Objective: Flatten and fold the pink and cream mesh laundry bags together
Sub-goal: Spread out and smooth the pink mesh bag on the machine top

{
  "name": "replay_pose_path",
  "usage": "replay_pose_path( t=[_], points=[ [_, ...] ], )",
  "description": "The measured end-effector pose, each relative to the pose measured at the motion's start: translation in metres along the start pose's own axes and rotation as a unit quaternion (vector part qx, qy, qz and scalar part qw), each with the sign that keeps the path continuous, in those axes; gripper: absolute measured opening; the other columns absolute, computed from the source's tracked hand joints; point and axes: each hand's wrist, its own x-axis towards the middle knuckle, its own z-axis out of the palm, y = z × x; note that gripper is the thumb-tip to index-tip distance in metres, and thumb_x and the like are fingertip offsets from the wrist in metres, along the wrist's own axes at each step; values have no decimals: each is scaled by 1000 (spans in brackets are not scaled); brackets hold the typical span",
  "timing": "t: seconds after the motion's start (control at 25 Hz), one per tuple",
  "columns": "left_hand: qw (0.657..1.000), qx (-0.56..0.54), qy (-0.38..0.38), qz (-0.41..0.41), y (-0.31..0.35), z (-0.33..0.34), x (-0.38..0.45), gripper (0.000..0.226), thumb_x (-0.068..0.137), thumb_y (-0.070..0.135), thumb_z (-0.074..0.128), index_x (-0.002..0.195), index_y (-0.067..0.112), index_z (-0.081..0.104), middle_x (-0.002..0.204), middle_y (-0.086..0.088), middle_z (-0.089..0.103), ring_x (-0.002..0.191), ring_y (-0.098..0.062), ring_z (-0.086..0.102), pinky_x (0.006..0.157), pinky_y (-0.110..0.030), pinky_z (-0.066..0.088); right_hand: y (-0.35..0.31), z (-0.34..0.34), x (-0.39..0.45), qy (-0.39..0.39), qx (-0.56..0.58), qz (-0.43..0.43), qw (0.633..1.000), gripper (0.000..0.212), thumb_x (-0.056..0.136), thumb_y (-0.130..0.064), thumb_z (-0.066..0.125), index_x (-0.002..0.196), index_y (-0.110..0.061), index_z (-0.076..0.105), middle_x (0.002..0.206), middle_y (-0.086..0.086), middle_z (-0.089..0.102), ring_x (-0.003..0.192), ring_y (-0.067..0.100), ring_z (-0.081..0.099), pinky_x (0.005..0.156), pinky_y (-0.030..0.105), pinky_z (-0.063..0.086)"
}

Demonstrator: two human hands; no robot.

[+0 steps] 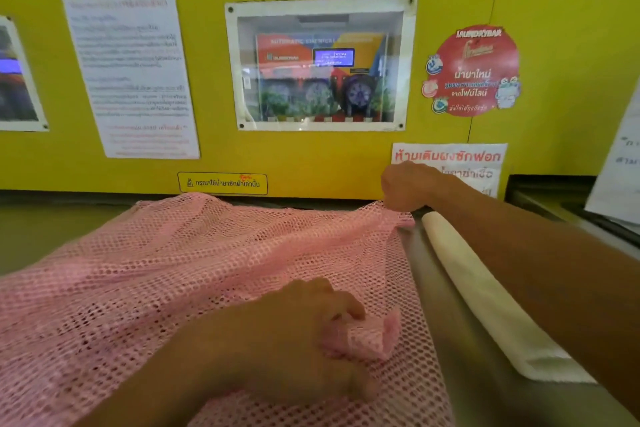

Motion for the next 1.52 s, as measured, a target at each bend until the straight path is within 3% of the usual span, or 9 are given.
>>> replay_pose_path(
  t=[0.32,0.52,0.6,0.8,1.04,1.12,1.24,1.36,1.52],
  points=[
    [985,-108,121,58,-15,-11,8,20,94,35,56,111,33,65,107,15,68,97,-7,63,90,-40,52,-10,30,-2,-108,3,0,994,30,90,-17,48,116,-8,60,112,11,63,100,27,61,82,38,50],
    [949,-147,258,102,-20,-35,-6,16,98,25,51,103,34,64,90,16,68,83,-3,64,78,-31,51,-13,32,10,205,79,30,975,9,89,-21,57,90,-16,49,95,6,56,80,24,52,68,35,41],
    [917,-215,311,130,-20,-42,-8,17,99,27,49,110,33,60,95,9,71,87,-11,67,80,-36,54,-14,26,15,213,101,12,972,13,88,-22,60,90,-14,50,96,7,53,82,25,51,69,36,42],
    [960,-246,64,114,-24,-40,-20,28,85,61,45,108,56,60,113,35,62,106,12,58,95,-24,49,-10,19,8,-100,-17,16,995,21,90,-21,51,70,-14,55,73,5,54,75,24,53,70,36,44],
    [985,-133,97,48,-24,-27,-13,28,91,47,55,119,48,55,129,24,56,120,5,49,108,-37,40,-17,-4,-21,-101,22,0,995,44,91,-16,46,127,6,58,132,29,56,121,46,54,94,50,51],
    [988,-49,142,26,-26,-22,-4,37,93,46,53,130,47,47,145,16,45,133,-4,39,114,-41,31,-19,-4,-28,-115,41,-13,992,42,88,-15,47,121,8,60,116,28,63,99,46,63,68,38,52],
    [994,90,22,-61,-36,-5,11,70,85,74,31,149,50,15,164,9,4,151,-18,2,120,-54,4,-20,9,-32,-92,34,10,995,20,90,-16,43,79,-4,55,83,10,58,61,21,52,52,30,40],
    [984,126,-76,-102,-41,10,16,93,66,87,10,149,50,-9,163,5,-19,149,-22,-17,117,-59,-7,-13,22,-33,-114,132,42,984,23,91,-23,54,101,-3,60,90,13,64,61,18,54,51,27,44],
    [988,86,-71,-108,-42,-6,24,89,73,86,23,151,47,6,165,3,-4,151,-23,-1,120,-52,5,-11,26,-42,-100,186,24,977,43,87,-24,63,124,-9,47,86,11,63,61,16,54,52,29,45]
  ],
)
